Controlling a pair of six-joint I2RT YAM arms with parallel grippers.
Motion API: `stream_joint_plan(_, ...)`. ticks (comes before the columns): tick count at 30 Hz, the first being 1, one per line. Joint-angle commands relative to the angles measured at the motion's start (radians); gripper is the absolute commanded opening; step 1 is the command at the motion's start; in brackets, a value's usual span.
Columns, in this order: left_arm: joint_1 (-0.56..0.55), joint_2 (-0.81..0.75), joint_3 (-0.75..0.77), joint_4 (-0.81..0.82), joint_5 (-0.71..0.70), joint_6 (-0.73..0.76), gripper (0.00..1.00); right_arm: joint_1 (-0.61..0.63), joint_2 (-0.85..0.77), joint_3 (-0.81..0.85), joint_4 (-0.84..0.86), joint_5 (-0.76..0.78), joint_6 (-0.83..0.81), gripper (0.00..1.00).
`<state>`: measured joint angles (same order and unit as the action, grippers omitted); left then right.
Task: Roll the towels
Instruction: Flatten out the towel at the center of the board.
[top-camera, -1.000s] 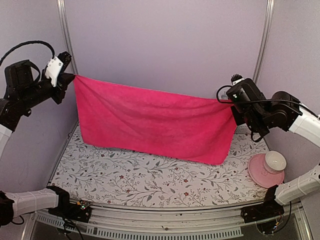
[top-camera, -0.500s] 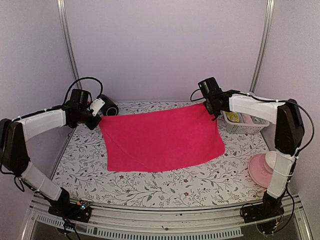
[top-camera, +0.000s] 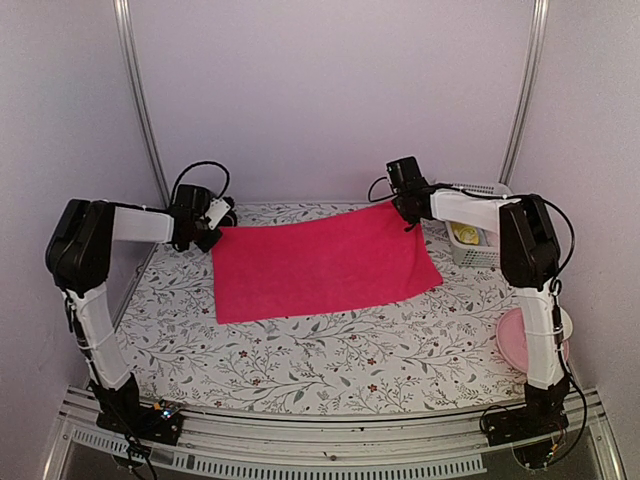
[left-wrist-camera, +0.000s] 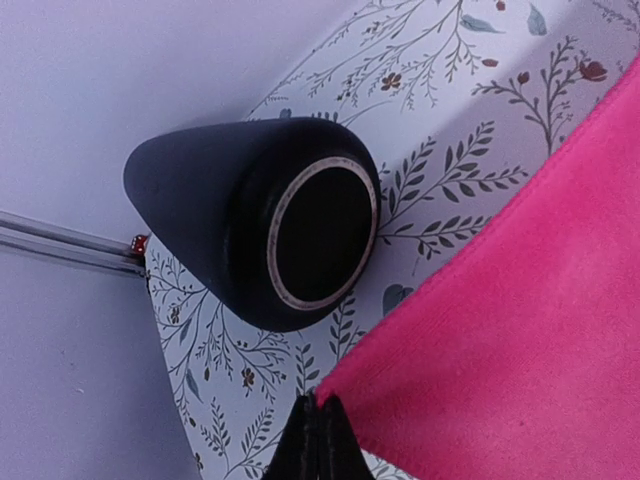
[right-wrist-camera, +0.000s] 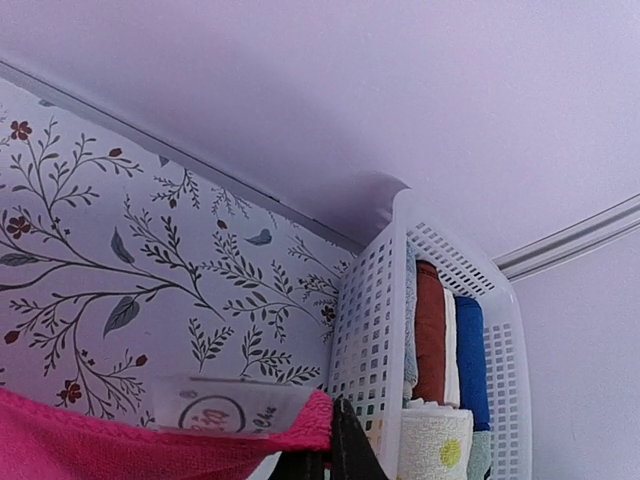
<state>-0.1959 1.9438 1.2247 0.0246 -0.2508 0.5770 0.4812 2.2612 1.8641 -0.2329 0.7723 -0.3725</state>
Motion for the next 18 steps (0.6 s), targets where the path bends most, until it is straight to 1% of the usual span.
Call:
stream_joint_plan(1,0.011,-0.089,-0.073,0.072,0.068,0.039,0.00,-0.006,-0.022,-0.061,0.039,-0.053,-0.036,0.02)
stream_joint_plan(6,0.011,-0.230,-0.208,0.062,0.199,0.092,0.00,-0.014,-0.105,-0.196,0.054,-0.099,-0.036,0.02)
stream_joint_plan(9,0.011,-0.307,-0.286,0.063,0.232,0.112,0.00,-0.020,-0.140,-0.272,0.081,-0.100,-0.061,0.02)
stream_joint_plan(12,0.012,-0.373,-0.363,0.119,0.193,0.118,0.00,-0.033,-0.160,-0.323,0.111,-0.110,-0.072,0.02)
stream_joint_plan(14,0.011,-0.385,-0.395,0.179,0.102,0.122,0.00,-0.035,-0.166,-0.330,0.122,-0.127,-0.080,0.02)
stream_joint_plan(16,0.018,-0.389,-0.395,0.185,0.031,0.119,0.00,-0.027,-0.178,-0.332,0.110,-0.115,-0.085,0.02)
stream_joint_plan(18,0.028,-0.443,-0.412,0.177,0.043,0.119,0.00,-0.015,-0.220,-0.367,0.108,-0.117,-0.079,0.02)
